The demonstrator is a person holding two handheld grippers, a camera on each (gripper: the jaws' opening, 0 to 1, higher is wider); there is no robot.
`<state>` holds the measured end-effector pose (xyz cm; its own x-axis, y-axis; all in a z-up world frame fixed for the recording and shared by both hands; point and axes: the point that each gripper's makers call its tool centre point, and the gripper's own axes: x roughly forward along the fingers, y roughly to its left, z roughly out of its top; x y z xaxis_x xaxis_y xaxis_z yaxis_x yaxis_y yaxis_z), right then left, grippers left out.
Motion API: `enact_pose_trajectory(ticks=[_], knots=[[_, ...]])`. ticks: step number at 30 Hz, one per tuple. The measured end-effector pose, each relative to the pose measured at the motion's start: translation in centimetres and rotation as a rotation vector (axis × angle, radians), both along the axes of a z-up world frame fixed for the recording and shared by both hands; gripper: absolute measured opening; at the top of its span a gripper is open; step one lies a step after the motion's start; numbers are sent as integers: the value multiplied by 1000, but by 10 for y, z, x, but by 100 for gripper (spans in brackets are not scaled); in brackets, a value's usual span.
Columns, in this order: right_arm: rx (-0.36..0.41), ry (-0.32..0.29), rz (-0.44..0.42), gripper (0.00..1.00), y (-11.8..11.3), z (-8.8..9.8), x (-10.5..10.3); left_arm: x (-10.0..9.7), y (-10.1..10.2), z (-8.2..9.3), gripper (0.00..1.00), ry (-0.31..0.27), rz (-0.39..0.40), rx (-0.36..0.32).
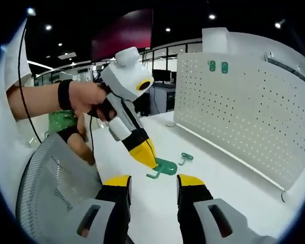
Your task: Insert the hook assembly into the mounting plate slot until the hook locks in place.
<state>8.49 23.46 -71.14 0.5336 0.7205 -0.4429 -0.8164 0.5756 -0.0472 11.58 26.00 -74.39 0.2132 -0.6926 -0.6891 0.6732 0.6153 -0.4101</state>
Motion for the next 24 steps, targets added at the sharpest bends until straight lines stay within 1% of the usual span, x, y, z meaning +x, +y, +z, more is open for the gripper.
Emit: enact_pose_trajectory(ticks=[2, 4, 5, 6, 8, 11, 12, 13, 15, 17, 20, 24], knots=[[-13, -7, 6, 35, 0, -1, 0, -3, -1, -1, 2, 19, -10, -3], [-74, -41, 31, 35, 0, -3, 0, -5, -1, -1, 2, 37, -14, 2], [-95, -43, 38, 35, 1, -5, -1, -5, -1, -1, 2, 36, -15, 3], [-110, -50, 48, 35, 2, -6, -1, -6, -1, -1, 2, 49, -13, 3], [-118, -58, 65, 34, 6, -6, -2, -7, -1, -1, 2, 55, -16, 4], [-181, -121, 99, 31, 9, -4, -2, -10, -1, -1, 2, 71, -28, 14], [-191, -120, 109, 31, 10, -6, -3, -11, -1, 0, 2, 80, -30, 10], [-207, -117, 124, 31, 11, -9, -4, -14, -2, 1, 2, 100, -42, 4], [-227, -115, 134, 31, 12, -13, -4, -18, -3, 3, 2, 114, -61, 5], [-269, -160, 158, 30, 12, -12, -3, -22, -3, 3, 2, 125, -91, 18], [-268, -162, 173, 28, 15, -10, -5, -26, -3, 2, 2, 145, -120, 43], [-334, -213, 207, 28, 15, -12, -5, -28, -4, 0, 2, 167, -120, 46]])
